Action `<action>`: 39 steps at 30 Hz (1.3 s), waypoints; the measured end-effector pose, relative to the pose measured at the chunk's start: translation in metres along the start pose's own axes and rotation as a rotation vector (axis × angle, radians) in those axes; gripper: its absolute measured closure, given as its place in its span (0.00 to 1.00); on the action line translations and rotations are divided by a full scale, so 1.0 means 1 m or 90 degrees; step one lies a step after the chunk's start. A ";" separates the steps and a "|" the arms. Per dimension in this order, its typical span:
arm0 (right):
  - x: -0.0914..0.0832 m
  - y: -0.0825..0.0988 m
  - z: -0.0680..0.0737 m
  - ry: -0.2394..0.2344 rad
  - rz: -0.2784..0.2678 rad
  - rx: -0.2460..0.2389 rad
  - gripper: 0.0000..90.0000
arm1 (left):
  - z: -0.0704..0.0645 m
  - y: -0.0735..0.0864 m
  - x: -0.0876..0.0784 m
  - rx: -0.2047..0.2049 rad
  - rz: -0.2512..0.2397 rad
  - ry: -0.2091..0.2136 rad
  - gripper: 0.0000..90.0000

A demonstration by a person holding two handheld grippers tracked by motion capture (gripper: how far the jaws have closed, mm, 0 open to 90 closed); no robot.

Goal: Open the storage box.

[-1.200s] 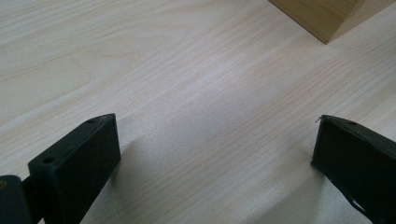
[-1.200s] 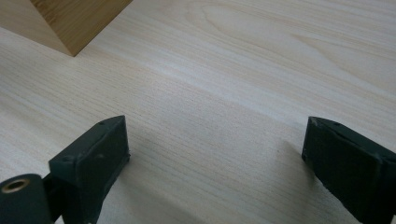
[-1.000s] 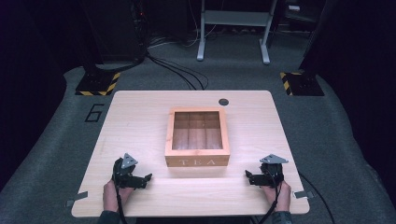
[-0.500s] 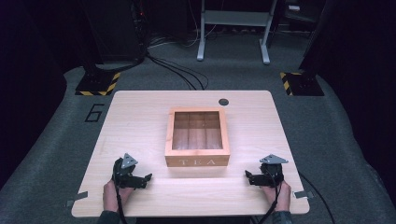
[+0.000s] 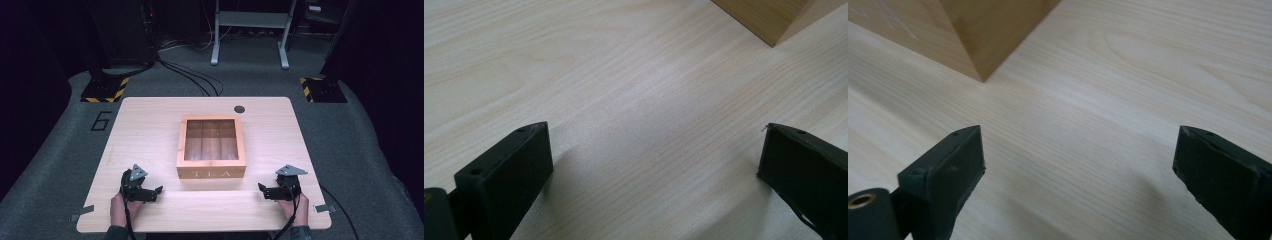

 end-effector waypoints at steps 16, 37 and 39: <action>-0.001 -0.028 0.034 -0.054 -0.041 -0.043 0.07 | 0.000 0.000 0.000 -0.001 -0.004 -0.003 0.01; 0.002 -0.047 0.060 -0.070 -0.079 -0.070 0.87 | 0.000 0.000 0.000 -0.001 -0.004 -0.003 0.01; 0.002 -0.048 0.061 -0.071 -0.082 -0.075 0.94 | 0.000 0.000 0.000 -0.001 -0.004 -0.003 0.01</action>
Point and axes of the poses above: each handheld gripper's, and its own axes: x roughly forward along the jaws, y roughly out of its underside, z roughly to its left, the point moved 9 cm from there along x, roughly forward along the jaws, and after that the axes turned 6 degrees about x, right-handed, at the moved point
